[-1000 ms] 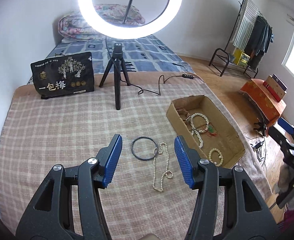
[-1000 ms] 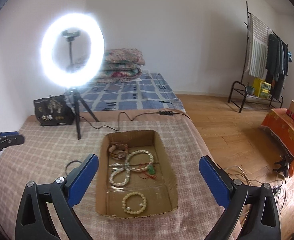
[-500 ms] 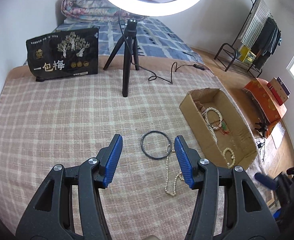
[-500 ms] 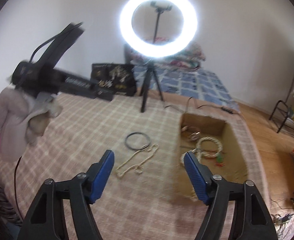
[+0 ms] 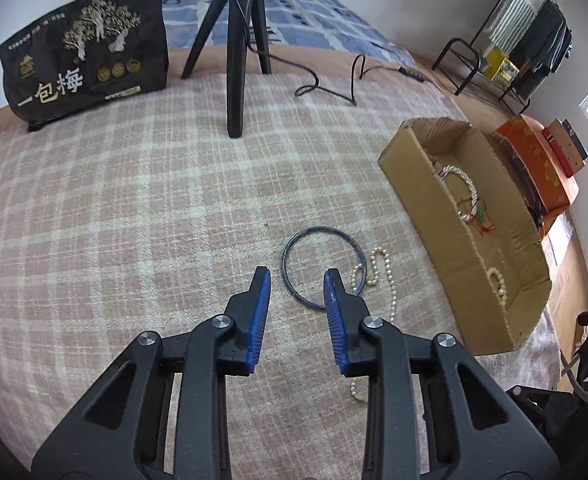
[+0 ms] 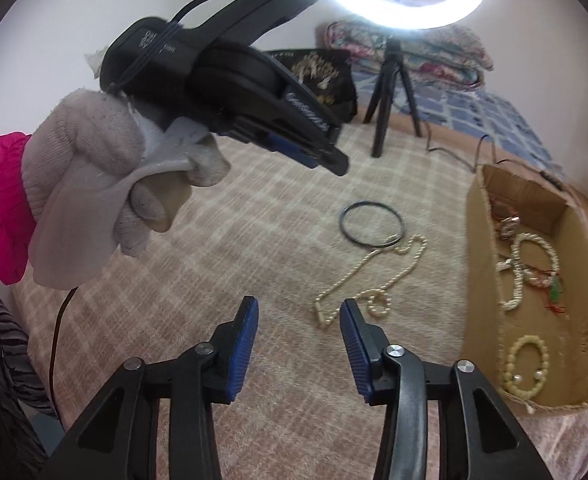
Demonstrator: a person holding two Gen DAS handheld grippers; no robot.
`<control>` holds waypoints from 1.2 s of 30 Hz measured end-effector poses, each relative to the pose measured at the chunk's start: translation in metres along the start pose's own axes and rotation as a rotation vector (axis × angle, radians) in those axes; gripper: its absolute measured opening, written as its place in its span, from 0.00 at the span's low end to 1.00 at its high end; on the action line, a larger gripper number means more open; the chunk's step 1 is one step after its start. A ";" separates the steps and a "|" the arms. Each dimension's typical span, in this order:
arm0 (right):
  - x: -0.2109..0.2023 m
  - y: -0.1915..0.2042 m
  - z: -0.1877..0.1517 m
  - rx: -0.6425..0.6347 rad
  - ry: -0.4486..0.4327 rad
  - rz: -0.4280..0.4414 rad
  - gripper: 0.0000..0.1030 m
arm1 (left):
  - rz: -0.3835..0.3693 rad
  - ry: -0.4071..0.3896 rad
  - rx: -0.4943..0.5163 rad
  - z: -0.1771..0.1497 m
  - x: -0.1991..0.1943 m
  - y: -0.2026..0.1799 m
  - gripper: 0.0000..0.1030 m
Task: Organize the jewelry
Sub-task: 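Close left tool on black ring while right tool grasps long pearl strand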
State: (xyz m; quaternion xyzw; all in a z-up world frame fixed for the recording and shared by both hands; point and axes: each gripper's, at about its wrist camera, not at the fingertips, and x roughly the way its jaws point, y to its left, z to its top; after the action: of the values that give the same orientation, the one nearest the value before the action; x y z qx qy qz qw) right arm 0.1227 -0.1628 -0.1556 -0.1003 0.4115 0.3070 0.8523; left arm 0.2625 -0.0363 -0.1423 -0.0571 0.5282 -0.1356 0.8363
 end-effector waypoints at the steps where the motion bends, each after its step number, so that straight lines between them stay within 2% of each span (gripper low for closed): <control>1: 0.006 -0.002 0.001 0.000 0.010 0.010 0.37 | 0.002 0.008 0.001 0.000 0.004 0.001 0.26; 5: 0.020 -0.006 0.004 -0.007 0.037 0.031 0.35 | -0.005 0.035 -0.008 0.001 0.019 0.005 0.19; 13: 0.048 -0.016 0.006 0.009 0.112 0.060 0.32 | -0.029 0.062 -0.012 0.007 0.041 0.010 0.19; 18: 0.059 -0.016 0.006 -0.013 0.144 0.028 0.30 | -0.041 0.075 -0.007 0.010 0.050 0.009 0.19; 22: 0.062 -0.017 0.005 -0.014 0.156 0.028 0.24 | -0.046 0.086 0.000 0.010 0.057 0.007 0.19; 30: 0.065 -0.015 0.004 -0.036 0.160 0.007 0.23 | -0.037 0.101 0.012 0.011 0.072 0.003 0.19; 33: 0.067 -0.014 0.005 -0.048 0.161 -0.002 0.23 | 0.004 0.089 0.040 0.009 0.074 0.000 0.08; 36: 0.066 -0.010 0.004 -0.062 0.164 -0.011 0.22 | 0.014 0.064 0.086 0.007 0.078 -0.003 0.02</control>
State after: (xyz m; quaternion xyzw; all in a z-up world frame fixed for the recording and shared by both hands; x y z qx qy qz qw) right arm 0.1621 -0.1398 -0.2045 -0.1540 0.4697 0.3057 0.8137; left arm 0.3000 -0.0615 -0.2057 -0.0127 0.5488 -0.1541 0.8215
